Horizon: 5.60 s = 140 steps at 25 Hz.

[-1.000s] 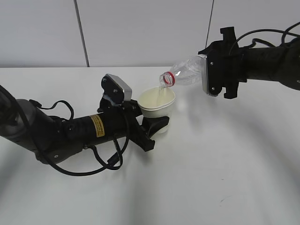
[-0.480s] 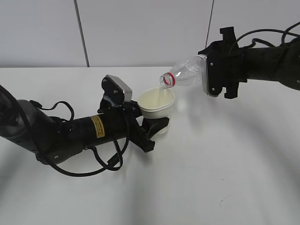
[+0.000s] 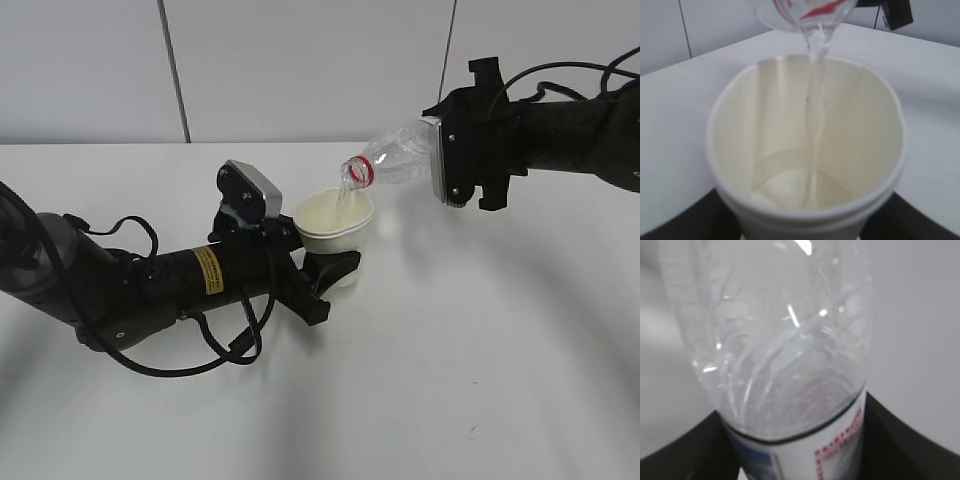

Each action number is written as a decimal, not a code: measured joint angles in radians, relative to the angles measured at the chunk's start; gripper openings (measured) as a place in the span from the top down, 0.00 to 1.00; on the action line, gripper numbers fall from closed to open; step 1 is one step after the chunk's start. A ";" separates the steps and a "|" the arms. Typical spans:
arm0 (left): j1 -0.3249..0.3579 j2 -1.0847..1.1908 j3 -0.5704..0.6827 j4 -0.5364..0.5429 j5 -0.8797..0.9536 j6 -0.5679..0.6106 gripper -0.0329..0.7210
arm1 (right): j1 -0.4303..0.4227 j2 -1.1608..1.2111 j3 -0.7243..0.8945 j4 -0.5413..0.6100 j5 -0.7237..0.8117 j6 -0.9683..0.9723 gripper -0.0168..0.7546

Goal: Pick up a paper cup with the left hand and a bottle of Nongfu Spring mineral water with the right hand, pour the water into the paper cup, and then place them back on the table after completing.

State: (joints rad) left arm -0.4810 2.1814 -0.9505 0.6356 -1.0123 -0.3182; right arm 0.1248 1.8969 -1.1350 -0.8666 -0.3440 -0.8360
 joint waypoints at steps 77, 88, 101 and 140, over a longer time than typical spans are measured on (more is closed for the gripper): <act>0.000 0.001 0.000 0.000 0.011 0.000 0.43 | 0.000 0.000 0.000 0.047 -0.008 0.023 0.41; 0.000 0.001 0.000 0.000 0.011 0.000 0.43 | 0.000 0.000 0.000 0.049 -0.008 0.158 0.41; 0.000 0.001 0.000 0.000 0.011 0.000 0.43 | 0.000 0.000 0.000 0.049 -0.008 0.577 0.41; 0.000 0.001 0.000 -0.008 0.011 0.000 0.43 | -0.203 0.033 0.232 0.186 -0.515 1.310 0.41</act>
State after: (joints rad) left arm -0.4810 2.1824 -0.9505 0.6275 -1.0010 -0.3182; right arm -0.0777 1.9296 -0.9026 -0.6805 -0.8587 0.4739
